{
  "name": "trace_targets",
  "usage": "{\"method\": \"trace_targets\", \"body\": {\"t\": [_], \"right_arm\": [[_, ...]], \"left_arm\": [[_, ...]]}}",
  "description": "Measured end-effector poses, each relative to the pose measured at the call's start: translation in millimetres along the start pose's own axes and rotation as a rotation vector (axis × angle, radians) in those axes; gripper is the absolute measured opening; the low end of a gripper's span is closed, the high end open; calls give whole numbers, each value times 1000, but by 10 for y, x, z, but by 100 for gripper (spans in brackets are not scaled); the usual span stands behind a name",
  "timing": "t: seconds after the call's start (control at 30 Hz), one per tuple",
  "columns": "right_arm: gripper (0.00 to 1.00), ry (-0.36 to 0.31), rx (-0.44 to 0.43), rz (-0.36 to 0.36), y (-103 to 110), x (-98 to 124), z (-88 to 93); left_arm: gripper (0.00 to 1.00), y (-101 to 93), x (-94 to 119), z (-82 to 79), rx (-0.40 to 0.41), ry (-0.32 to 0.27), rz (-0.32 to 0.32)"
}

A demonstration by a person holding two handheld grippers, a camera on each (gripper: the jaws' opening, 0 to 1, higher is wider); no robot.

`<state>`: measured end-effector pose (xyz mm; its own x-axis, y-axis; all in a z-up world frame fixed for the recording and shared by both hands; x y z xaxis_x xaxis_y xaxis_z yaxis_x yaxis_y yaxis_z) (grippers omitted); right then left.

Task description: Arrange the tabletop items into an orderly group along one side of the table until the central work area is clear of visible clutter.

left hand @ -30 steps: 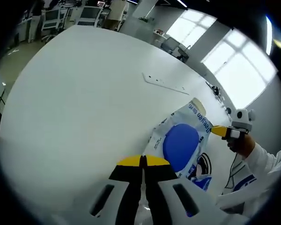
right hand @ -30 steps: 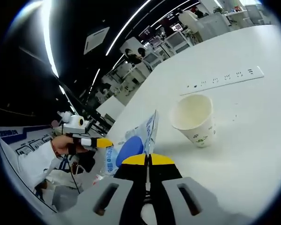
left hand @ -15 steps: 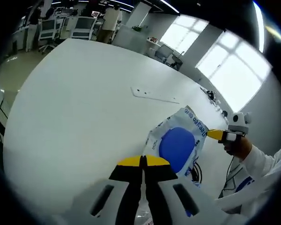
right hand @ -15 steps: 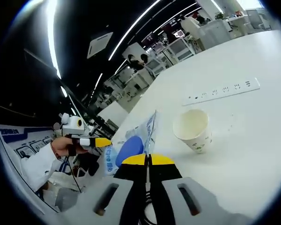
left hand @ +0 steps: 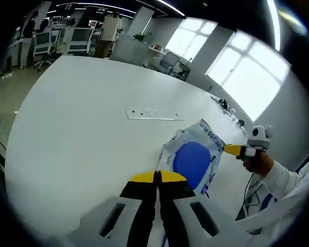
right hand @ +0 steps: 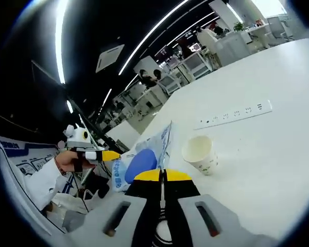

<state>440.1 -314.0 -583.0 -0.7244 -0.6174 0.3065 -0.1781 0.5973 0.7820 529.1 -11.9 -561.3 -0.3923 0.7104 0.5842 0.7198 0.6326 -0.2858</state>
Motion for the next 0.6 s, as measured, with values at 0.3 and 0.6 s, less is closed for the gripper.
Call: {"method": "trace_targets", "body": {"t": [0.3,0.6], "right_arm": [[0,-72,-5,20,-34,329,-119],[0,-158,-8,49,-116,691,-261]], "left_arm": [[0,-247,-154,-302,-69,-11,41],[0,-517,-391,-607,-135,-16,96]]}}
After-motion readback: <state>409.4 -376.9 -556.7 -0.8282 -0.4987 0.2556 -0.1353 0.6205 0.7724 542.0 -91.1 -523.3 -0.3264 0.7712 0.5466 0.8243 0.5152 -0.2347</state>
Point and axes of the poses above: the point that each gripper's makers call its tool centre point, and the gripper's own axes: x roughly backward along the fingers, y roughly to its left, z roughly out of its underside, the point moved 9 cm from there along x, roughly backward along the fingers, and after that the axes turned 14 degrees about -x, right-handed, at the moved point
